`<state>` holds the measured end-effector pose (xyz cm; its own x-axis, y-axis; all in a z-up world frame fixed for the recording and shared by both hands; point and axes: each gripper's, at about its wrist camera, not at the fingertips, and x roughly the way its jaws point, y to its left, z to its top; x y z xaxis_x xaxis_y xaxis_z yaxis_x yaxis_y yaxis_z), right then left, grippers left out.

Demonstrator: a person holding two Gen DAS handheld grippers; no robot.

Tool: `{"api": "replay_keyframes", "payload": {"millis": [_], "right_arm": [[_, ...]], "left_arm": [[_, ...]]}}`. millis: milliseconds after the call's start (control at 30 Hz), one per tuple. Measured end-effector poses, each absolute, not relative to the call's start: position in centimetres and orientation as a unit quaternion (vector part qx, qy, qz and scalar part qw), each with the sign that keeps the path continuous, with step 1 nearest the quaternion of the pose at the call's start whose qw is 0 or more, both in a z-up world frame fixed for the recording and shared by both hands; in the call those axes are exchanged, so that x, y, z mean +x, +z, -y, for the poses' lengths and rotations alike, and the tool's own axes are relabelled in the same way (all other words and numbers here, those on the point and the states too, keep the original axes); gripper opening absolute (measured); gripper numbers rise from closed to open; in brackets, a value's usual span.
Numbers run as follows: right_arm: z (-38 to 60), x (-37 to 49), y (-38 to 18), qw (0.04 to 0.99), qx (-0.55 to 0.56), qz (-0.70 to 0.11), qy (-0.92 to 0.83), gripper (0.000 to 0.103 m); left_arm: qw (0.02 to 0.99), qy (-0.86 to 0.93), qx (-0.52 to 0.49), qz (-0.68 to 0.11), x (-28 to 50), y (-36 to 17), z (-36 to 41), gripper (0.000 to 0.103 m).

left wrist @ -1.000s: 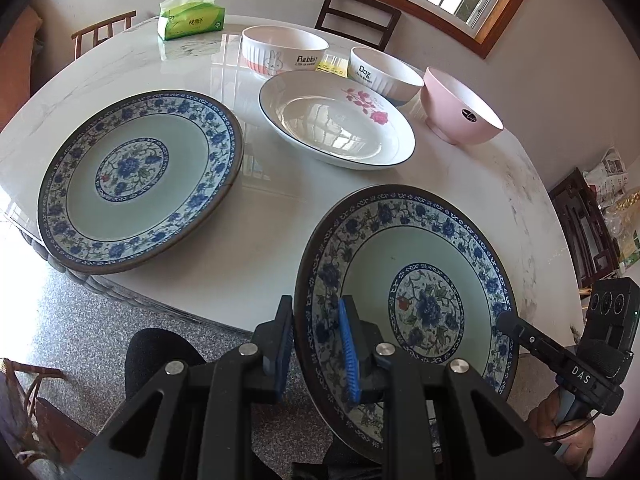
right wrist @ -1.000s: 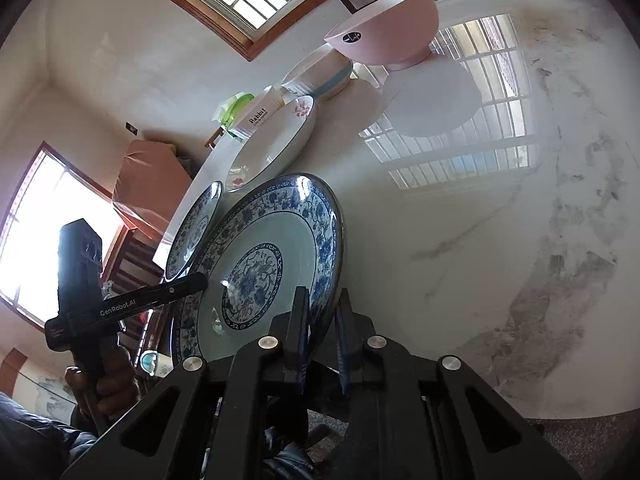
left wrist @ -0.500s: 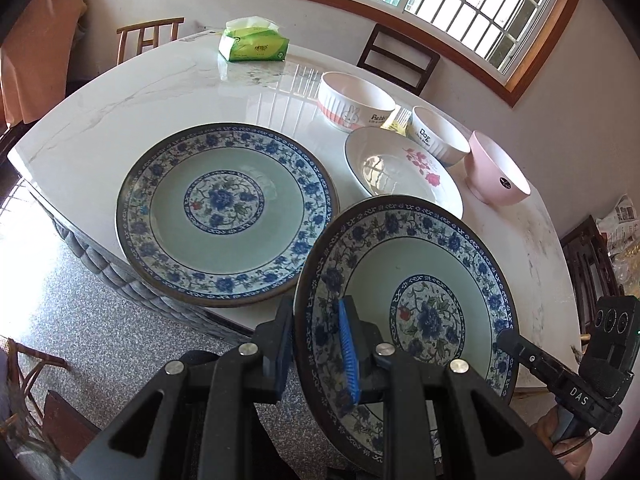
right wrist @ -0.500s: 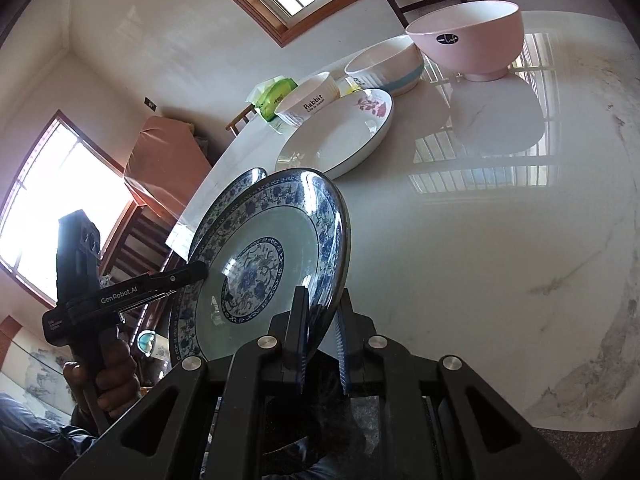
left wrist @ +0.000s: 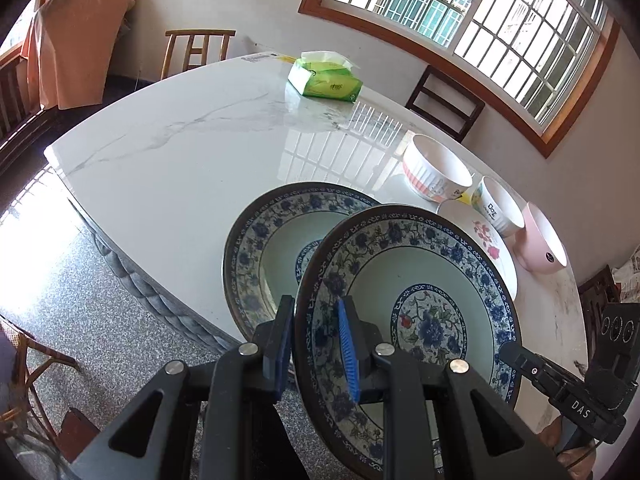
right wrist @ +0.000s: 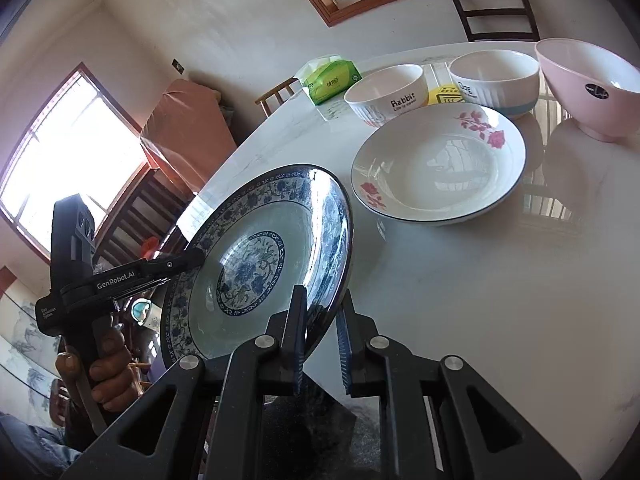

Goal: Organize plates and bowls
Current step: 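Carry the blue-and-white plate over the other blue-and-white plate with both grippers, then lower the plate onto the other blue-and-white plate and open both grippers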

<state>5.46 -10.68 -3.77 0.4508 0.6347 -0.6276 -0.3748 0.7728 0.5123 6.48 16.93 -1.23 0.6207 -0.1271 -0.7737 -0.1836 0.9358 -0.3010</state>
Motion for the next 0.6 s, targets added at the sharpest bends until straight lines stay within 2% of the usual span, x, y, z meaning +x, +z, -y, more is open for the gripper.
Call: {"api": "replay_keyframes", "payload": {"millis": [600], "right_arm": [[3.5, 11.2, -5.2, 0.834, 0.111, -0.449, 0.302, 0.017]], "left_arm": [[0.873, 0.050, -0.185, -0.448, 11.4, -4.5, -21.6, 0.022]]}}
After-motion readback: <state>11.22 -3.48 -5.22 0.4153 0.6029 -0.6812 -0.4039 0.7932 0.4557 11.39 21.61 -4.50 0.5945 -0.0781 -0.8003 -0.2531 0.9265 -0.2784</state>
